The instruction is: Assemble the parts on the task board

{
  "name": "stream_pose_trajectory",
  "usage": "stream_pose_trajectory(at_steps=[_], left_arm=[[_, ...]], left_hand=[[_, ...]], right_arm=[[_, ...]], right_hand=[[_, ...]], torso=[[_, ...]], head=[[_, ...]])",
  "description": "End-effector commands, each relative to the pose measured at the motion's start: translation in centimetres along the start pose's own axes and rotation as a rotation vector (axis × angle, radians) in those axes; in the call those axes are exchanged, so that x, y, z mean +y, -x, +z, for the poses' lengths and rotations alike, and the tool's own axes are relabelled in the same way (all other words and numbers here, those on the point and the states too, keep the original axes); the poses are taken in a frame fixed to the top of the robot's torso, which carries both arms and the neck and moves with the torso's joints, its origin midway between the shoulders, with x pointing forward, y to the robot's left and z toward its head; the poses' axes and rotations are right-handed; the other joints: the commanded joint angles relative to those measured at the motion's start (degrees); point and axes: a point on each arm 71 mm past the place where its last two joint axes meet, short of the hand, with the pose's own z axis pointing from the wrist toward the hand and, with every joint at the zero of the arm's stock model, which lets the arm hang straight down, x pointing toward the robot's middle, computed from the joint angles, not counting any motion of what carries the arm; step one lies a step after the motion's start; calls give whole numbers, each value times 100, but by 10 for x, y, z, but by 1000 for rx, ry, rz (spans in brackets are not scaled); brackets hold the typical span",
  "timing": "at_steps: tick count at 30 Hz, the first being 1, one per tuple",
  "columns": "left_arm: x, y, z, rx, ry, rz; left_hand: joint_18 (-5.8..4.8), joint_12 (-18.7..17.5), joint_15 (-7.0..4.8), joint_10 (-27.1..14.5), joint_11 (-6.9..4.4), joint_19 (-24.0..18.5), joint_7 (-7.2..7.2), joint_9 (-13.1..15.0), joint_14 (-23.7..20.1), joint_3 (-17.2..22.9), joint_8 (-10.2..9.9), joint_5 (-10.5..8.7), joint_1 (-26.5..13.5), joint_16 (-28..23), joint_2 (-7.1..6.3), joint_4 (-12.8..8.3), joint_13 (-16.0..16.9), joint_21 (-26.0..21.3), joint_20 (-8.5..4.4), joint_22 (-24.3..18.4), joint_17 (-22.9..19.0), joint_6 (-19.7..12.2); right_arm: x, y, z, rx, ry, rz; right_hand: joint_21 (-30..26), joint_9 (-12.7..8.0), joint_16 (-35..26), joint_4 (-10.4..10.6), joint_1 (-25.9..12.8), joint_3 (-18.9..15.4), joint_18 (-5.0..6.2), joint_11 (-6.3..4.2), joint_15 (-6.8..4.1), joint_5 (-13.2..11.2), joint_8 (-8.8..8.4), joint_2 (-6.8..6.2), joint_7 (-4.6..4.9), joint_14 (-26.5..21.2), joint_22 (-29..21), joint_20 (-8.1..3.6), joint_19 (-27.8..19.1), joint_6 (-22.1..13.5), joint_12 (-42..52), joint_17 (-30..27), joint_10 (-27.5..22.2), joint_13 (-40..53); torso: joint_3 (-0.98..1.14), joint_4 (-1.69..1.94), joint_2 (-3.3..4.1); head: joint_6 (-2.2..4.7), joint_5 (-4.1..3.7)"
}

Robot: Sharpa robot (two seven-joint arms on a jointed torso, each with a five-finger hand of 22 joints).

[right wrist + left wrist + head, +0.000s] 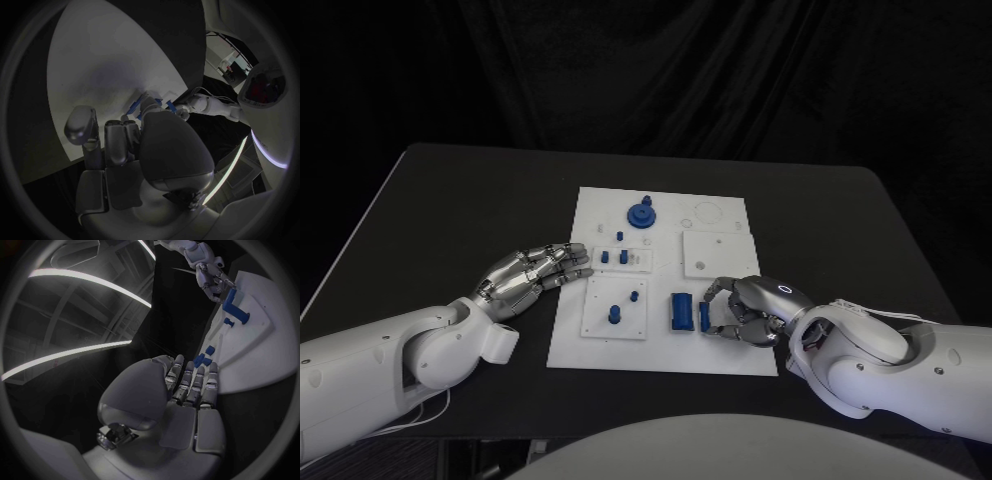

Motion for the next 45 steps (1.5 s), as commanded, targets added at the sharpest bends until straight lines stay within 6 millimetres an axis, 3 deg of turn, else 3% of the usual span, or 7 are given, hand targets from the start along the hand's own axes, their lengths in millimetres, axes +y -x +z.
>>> stream_pose_trajectory(at_steps=[1,16,25,31,37,41,45], left_arm=[[0,-2,1,5,-11,-9],[-6,1,-10,-34,-50,8],[-18,1,-17,-70,-101,35],[-23,1,-12,-75,-133,49],[-24,1,-4,-77,-174,61],[-23,-1,3,-77,-193,69],[-23,-1,5,-85,-205,77]], left_hand=[[-65,29,18,44,14,20,29,-7,17,32,35,17,-26,29,31,3,7,17,-2,6,9,22],[-102,32,73,110,92,82,31,-5,95,129,90,188,-28,136,-35,-76,7,44,12,10,22,80],[-160,50,121,216,180,-5,34,2,163,156,143,275,-45,219,-100,-111,7,21,-2,-128,26,161],[-230,42,96,280,191,-359,38,0,103,173,172,269,-63,185,-125,-105,1,-92,-108,-456,16,208],[-361,-173,-61,48,4,-810,-155,-126,-356,31,-37,64,-289,-304,-166,223,-22,-148,-383,-890,-46,-209],[-355,-793,-79,-416,-78,-1259,-526,-318,-742,-623,-368,-207,-1152,-811,5,371,-60,-214,-358,-1408,-99,-1021],[-52,-1469,-121,-822,-401,-1697,-844,-513,-1070,-1658,-621,-1324,-1733,-1345,397,345,-112,-279,-100,-2043,-162,-1739]], right_arm=[[0,0,0,-12,-3,5],[5,13,-4,-141,132,55],[-4,46,14,-271,147,242],[-20,53,29,-241,109,435],[-35,54,40,-198,89,665],[-43,56,44,-209,114,744],[-46,54,47,-215,148,777]], right_hand=[[4,-11,11,8,39,-55,108,7,17,-48,35,-21,1,-16,777,13,-14,21,31,0,42,22],[106,-38,3,204,-812,-362,87,-20,-6,-49,129,-666,-35,-28,801,-16,4,98,41,-30,17,-5],[-1803,-109,-1102,170,-825,-67,384,79,112,18,187,56,25,-943,286,93,-920,173,-1833,-1635,-3003,-2683],[-3719,-206,-2594,180,-694,-118,570,326,411,475,222,384,218,-2460,-382,354,-2033,193,-2424,-3366,-3597,-3222],[-5679,-367,-4589,157,-1926,-866,258,1241,1379,1268,151,1160,384,-4849,-1808,988,-3850,92,-3850,-4749,-4837,-4473],[-5842,-522,-5462,171,-2568,-1397,48,1481,1723,861,-437,1590,251,-5819,-2756,1190,-4935,254,-4949,-5611,-5363,-5553],[-6009,-547,-6252,175,-2776,-1896,-97,1374,1796,475,-1485,1740,-53,-6786,-5651,1237,-7103,147,-5797,-6332,-5964,-6490]], torso=[[2,8,-1],[0,4,-13],[15,6,-161],[44,-27,-411],[64,-117,-655],[73,-146,-796],[87,-170,-968]], head=[[0,-7],[0,56],[0,-22],[0,-19],[0,77],[0,172],[0,211]])
